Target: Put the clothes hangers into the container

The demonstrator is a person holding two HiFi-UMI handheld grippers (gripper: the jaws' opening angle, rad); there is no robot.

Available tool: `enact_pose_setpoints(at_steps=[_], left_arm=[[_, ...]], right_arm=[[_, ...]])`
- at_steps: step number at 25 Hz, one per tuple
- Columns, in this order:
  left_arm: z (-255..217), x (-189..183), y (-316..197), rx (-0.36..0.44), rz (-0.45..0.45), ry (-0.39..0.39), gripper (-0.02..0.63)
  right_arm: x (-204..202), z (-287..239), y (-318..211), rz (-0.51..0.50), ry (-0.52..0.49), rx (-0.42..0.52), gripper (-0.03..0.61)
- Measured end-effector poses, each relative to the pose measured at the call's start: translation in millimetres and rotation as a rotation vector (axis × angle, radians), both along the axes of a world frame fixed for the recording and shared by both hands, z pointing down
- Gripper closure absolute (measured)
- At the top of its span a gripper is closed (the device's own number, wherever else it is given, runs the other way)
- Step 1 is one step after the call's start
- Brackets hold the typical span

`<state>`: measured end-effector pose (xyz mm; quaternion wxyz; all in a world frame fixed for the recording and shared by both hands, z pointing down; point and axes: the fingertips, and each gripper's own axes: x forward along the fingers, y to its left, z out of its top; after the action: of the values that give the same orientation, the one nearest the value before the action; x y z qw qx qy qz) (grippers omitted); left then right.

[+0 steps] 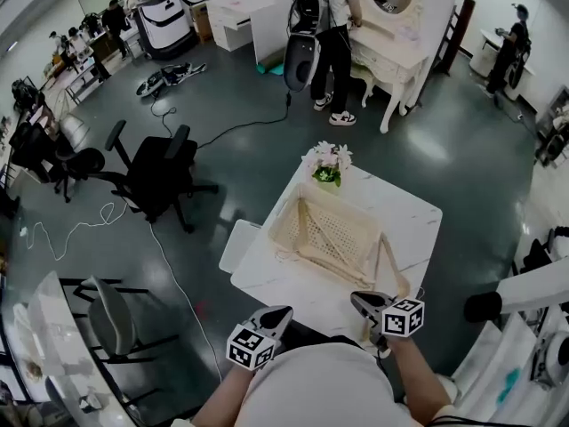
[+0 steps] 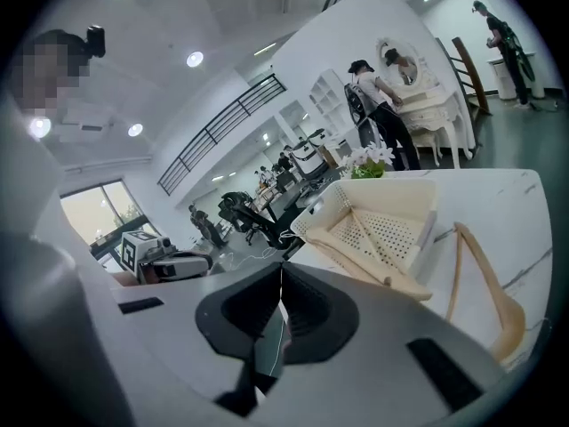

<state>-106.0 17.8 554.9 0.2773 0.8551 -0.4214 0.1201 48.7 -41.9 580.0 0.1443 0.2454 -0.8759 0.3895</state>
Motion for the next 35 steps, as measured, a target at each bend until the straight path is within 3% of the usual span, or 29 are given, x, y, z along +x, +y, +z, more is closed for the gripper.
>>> enact_pose_setpoints(at_steps=[5, 17, 27, 31, 35], left_arm=[[-11, 5, 4, 0.027, 0.008, 0.053, 0.606], [23, 6, 27, -0.062, 0.074, 0.04, 0.606], [42, 45, 53, -0.108, 0.283, 0.019, 0.606], [38, 60, 53, -0.103, 0.295, 0.014, 0.606], [37, 77, 53, -0.118, 0.28, 0.009, 0.606]], right_arm=[[4, 2, 10, 0.033, 0.006, -0.009, 0.558], [17, 26, 44, 0.107, 0.035, -0.055, 0.558], [87, 59, 93, 0.391, 0.119, -0.12, 0.558], [125, 78, 97, 0.505, 0.16, -0.147, 0.558], [158, 97, 91, 0.558, 0.198, -0.168, 0.558]])
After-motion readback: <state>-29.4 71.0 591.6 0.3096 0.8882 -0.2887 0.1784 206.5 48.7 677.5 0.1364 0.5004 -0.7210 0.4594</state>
